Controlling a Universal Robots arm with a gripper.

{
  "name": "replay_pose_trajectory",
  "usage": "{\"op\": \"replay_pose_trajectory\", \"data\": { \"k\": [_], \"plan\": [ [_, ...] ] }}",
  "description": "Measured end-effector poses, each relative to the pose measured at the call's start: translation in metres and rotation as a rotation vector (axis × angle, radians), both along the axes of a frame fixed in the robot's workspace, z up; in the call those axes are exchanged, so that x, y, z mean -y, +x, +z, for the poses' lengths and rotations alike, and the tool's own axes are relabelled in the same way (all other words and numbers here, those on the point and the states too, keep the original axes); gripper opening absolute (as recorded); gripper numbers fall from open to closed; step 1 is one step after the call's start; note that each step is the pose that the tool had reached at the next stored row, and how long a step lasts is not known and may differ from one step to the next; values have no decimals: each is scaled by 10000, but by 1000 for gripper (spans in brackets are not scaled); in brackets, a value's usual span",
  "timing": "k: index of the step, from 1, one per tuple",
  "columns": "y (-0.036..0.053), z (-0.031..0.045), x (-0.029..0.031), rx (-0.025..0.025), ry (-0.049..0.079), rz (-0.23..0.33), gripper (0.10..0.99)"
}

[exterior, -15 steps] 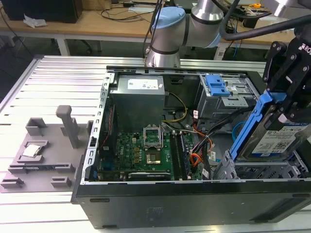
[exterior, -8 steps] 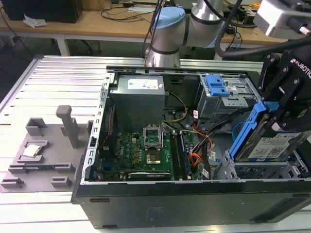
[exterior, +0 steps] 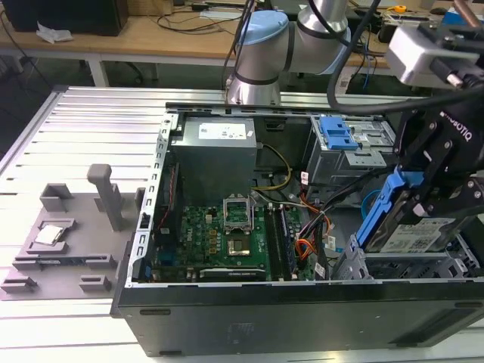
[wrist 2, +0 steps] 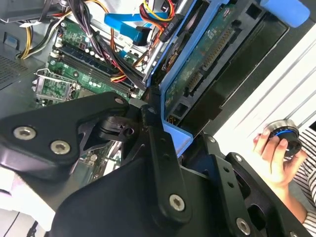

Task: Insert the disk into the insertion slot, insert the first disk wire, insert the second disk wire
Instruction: 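Insert the disk into the insertion slot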

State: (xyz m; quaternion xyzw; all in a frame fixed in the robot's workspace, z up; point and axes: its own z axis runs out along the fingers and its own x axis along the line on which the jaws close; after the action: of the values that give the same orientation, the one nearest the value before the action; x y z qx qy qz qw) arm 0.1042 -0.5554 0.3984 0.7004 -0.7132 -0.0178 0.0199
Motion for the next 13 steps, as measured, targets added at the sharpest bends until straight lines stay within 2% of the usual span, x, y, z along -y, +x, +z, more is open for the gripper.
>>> {"op": "replay_pose_trajectory", "data": {
  "k": [7,8,9,10,11,13],
  "plan": [
    [0,-9,0,-1,-2,0,380],
    [0,-11,0,0,-1,0,443],
    [0,-12,0,0,0,0,443],
    [0,-14,0,0,-1,0,361],
    [0,-14,0,-1,-1,0,361],
    [0,-16,0,0,-1,0,239]
  ]
}}
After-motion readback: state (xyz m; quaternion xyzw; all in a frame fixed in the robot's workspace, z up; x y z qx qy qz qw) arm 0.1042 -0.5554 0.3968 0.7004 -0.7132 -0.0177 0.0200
